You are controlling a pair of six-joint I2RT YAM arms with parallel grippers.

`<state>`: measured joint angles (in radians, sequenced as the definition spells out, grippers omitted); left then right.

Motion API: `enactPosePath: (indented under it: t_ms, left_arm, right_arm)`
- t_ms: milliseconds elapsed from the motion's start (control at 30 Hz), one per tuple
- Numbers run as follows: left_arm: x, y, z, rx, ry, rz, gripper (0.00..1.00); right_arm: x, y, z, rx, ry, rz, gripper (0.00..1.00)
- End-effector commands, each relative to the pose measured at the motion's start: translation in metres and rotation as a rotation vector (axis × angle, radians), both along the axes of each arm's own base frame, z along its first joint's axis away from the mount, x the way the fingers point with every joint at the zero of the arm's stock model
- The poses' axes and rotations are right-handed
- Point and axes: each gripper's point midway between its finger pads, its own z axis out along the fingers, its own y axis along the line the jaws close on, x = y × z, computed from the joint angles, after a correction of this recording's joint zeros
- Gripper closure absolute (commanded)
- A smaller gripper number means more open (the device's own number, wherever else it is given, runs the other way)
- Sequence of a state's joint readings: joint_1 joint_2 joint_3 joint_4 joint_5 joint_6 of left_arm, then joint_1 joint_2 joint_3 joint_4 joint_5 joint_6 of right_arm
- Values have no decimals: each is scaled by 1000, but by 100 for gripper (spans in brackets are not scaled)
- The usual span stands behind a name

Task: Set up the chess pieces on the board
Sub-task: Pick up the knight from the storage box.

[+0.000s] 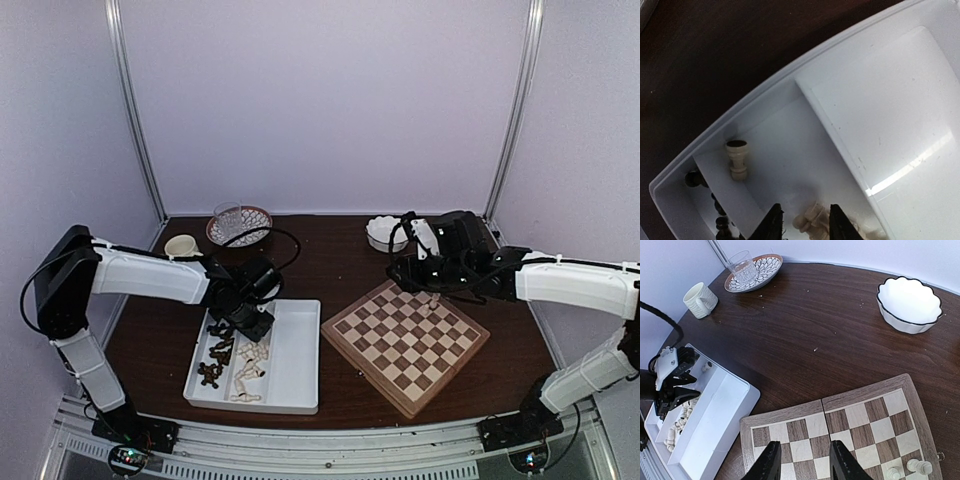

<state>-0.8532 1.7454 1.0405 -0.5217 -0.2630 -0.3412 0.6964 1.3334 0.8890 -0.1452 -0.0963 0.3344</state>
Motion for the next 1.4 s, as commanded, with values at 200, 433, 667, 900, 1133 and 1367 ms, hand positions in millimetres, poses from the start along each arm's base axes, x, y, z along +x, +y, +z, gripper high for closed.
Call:
enactPosePath:
  t_ms: [200, 433, 667, 900, 1133, 1367]
  left_arm:
    - [-3, 4, 33, -84, -60, 6, 59]
    - [-16, -5, 18, -86, 65, -7, 57]
    - [-25, -3, 17, -91, 122, 20, 56]
    - [-29, -2, 11, -72, 157, 30, 66]
    - [-32, -8, 4, -84, 195, 14, 73]
    - [-33, -15, -9, -94, 240, 4, 73]
  right_arm:
    - [-3, -1, 5, 0, -29, 10, 64]
    - [-2, -2, 5, -3, -31, 7, 64]
    - [-2, -2, 5, -6, -30, 6, 64]
    - [-1, -1, 4, -6, -29, 6, 64]
    - [-2, -1, 5, -3, -28, 7, 64]
    - [-2, 0, 4, 0, -26, 11, 64]
